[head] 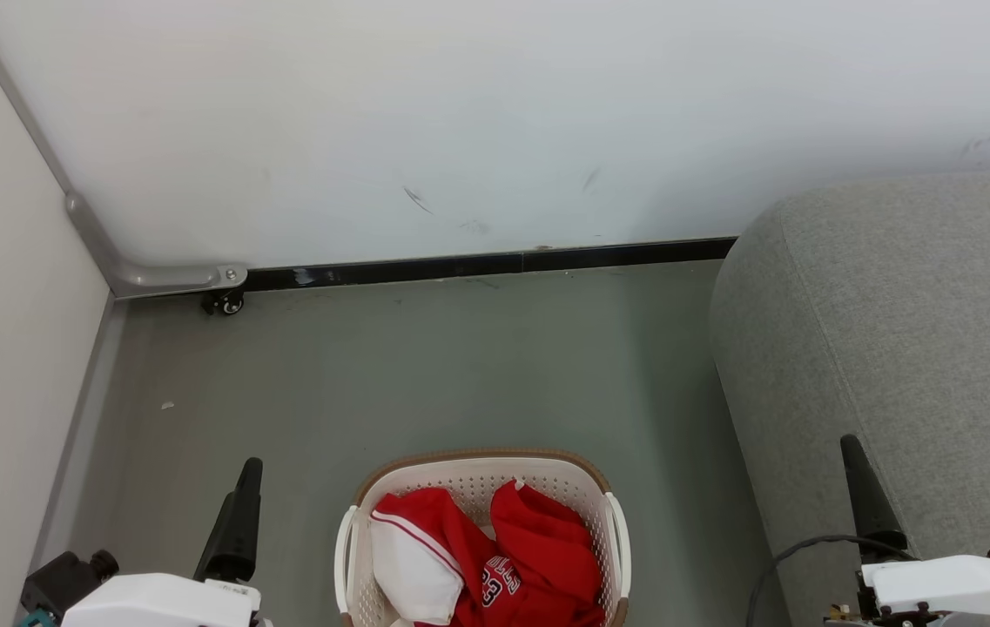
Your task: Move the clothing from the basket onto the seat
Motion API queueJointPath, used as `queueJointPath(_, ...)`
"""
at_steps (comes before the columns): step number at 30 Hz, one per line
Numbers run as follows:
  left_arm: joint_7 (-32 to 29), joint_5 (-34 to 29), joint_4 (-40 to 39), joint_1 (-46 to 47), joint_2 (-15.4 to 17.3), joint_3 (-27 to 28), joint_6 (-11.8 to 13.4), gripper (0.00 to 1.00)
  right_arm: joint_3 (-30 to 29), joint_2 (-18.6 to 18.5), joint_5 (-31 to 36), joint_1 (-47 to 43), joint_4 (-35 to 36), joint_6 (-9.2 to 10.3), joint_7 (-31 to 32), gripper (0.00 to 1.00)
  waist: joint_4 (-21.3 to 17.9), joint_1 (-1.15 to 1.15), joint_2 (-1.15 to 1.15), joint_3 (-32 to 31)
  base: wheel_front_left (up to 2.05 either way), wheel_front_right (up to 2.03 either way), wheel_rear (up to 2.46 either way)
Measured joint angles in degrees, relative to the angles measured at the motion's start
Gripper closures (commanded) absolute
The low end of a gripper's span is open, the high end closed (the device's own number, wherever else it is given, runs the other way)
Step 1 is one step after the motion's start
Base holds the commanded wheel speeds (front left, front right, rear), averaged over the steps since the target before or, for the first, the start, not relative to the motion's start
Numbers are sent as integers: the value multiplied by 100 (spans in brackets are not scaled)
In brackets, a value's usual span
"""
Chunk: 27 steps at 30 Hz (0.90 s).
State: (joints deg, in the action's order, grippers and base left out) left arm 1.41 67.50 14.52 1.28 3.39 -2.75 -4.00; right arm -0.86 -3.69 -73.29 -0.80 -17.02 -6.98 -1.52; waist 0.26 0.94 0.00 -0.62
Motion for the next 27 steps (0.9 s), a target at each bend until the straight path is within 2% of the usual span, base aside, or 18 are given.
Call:
queueJointPath(5, 99, -560, -110, 13, 7, -149, 109, 0, 96, -46, 559, 31, 1, 0, -83, 0, 6, 6, 0, -5, 0, 0, 0)
queueJointPath(11, 209, -1155, -212, 13, 27, -304, 233, 0, 129, -81, 1136, 110, 12, -4, -188, 0, 13, 2, 0, 0, 0, 0, 0)
queueJointPath(27, 536, -2936, -447, 9, 156, -727, 710, 0, 158, -24, 2802, 109, 11, -5, -485, 0, 34, -72, 0, 53, 0, 0, 0)
